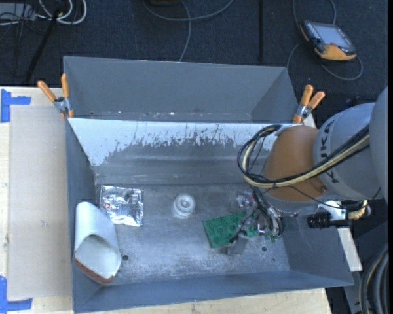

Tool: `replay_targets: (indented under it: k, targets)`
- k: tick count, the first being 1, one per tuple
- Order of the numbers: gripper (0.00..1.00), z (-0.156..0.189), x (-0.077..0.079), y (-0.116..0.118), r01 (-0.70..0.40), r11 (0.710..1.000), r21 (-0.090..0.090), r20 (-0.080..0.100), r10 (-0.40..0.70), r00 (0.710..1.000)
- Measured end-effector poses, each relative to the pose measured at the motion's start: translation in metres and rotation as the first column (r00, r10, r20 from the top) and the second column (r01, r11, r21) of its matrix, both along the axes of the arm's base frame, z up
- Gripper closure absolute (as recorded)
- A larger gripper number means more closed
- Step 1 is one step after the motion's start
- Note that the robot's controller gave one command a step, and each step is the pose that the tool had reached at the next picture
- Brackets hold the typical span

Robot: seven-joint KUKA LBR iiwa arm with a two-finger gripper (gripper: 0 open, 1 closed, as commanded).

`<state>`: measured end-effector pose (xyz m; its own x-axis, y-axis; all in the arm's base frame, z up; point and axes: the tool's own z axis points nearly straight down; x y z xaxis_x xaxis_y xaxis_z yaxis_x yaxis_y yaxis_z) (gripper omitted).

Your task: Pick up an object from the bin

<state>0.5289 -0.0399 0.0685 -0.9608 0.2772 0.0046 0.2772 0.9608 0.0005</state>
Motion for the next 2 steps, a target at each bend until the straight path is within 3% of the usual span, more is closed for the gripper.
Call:
replay_targets:
  k: [1, 2]
  targets:
    - [1.00, 0.001, 0.001, 0.000, -0.003, 1.000, -0.002, 0.003, 0.003, 1.000]
    - [1.00, 0.156, -0.030, -0.017, 0.034, 0.999, -0.002, 0.011, -0.034, 0.999]
